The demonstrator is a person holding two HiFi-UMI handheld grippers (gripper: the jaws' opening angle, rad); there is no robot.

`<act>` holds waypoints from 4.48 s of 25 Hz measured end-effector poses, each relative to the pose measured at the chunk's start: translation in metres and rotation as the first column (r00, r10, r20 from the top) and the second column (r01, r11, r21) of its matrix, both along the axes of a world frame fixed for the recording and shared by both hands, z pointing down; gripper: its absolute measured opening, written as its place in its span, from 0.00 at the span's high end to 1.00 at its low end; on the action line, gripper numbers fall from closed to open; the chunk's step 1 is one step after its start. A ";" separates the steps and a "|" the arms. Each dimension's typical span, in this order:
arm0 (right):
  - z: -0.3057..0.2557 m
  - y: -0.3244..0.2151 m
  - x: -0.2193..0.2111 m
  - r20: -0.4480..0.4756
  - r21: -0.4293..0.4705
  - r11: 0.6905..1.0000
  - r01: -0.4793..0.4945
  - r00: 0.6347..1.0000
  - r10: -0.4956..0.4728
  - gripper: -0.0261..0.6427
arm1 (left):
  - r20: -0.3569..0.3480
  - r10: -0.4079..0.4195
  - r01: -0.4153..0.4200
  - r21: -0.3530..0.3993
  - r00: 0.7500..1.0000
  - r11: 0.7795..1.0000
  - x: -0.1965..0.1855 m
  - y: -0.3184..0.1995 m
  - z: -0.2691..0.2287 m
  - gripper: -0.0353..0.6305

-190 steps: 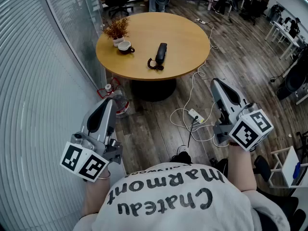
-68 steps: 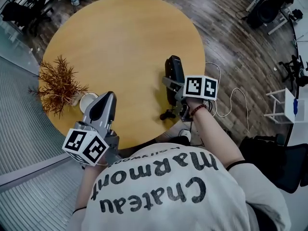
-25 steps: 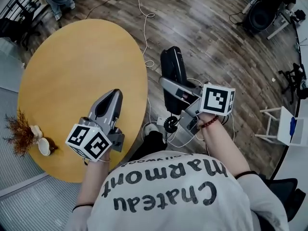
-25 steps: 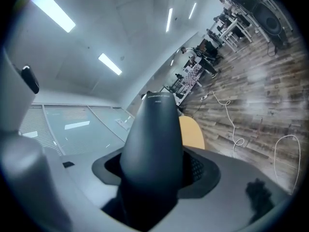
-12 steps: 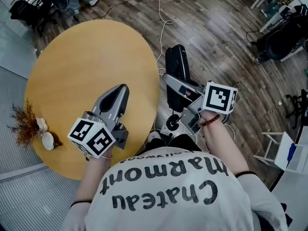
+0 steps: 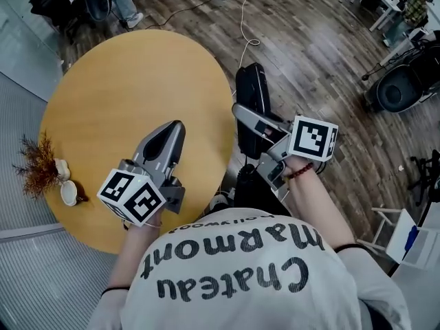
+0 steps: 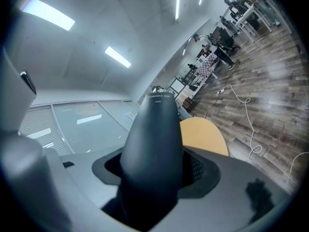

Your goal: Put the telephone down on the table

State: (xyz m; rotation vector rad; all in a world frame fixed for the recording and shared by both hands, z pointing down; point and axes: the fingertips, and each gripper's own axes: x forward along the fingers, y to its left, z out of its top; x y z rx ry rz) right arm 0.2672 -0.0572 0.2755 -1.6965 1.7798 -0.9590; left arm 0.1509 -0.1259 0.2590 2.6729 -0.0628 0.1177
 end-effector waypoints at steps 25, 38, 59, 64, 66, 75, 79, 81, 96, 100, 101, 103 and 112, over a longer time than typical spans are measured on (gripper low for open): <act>0.047 -0.107 0.089 -0.017 -0.012 0.887 0.461 0.887 -0.461 0.50 | 0.011 -0.429 0.428 0.056 0.903 0.902 0.082 -0.038 0.027 0.94; 0.086 -0.191 0.119 -0.045 -0.116 0.794 0.597 0.795 -0.605 0.50 | 0.058 -0.631 0.633 -0.003 0.773 0.775 0.082 -0.099 0.071 0.94; 0.222 -0.263 0.106 0.048 -0.433 0.654 0.620 0.741 -0.670 0.50 | 0.183 -0.606 0.628 -0.103 0.774 0.771 0.097 -0.175 0.155 0.94; 0.241 -0.272 0.095 0.010 -0.516 0.612 0.599 0.719 -0.695 0.50 | 0.213 -0.588 0.620 -0.135 0.780 0.773 0.092 -0.186 0.177 0.94; 0.244 -0.275 0.092 -0.029 -0.550 0.596 0.585 0.700 -0.713 0.50 | 0.218 -0.587 0.621 -0.148 0.780 0.770 0.090 -0.189 0.181 0.94; 0.268 -0.278 0.081 -0.182 -0.632 0.551 0.544 0.587 -0.789 0.50 | 0.245 -0.597 0.640 -0.172 0.764 0.749 0.080 -0.190 0.210 0.94; 0.267 -0.278 0.077 -0.188 -0.648 0.539 0.538 0.573 -0.798 0.50 | 0.272 -0.597 0.649 -0.180 0.755 0.739 0.075 -0.188 0.216 0.94; 0.264 -0.277 0.078 -0.206 -0.654 0.533 0.536 0.552 -0.808 0.50 | 0.284 -0.599 0.656 -0.182 0.749 0.733 0.074 -0.186 0.217 0.94; 0.275 -0.270 0.067 -0.282 -0.687 0.497 0.530 0.436 -0.855 0.50 | 0.314 -0.575 0.650 -0.248 0.755 0.718 0.082 -0.173 0.247 0.94; 0.270 -0.272 0.067 -0.294 -0.693 0.499 0.520 0.429 -0.854 0.50 | 0.316 -0.568 0.643 -0.238 0.760 0.728 0.092 -0.173 0.236 0.94; 0.272 -0.272 0.068 -0.305 -0.702 0.500 0.508 0.420 -0.855 0.50 | 0.317 -0.567 0.642 -0.237 0.761 0.729 0.095 -0.173 0.237 0.94; 0.277 -0.272 0.069 -0.327 -0.721 0.498 0.481 0.398 -0.857 0.50 | 0.320 -0.564 0.641 -0.240 0.761 0.729 0.100 -0.171 0.240 0.94; 0.281 -0.270 0.072 -0.374 -0.756 0.506 0.414 0.362 -0.854 0.50 | 0.306 -0.572 0.640 -0.212 0.761 0.738 0.111 -0.157 0.229 0.94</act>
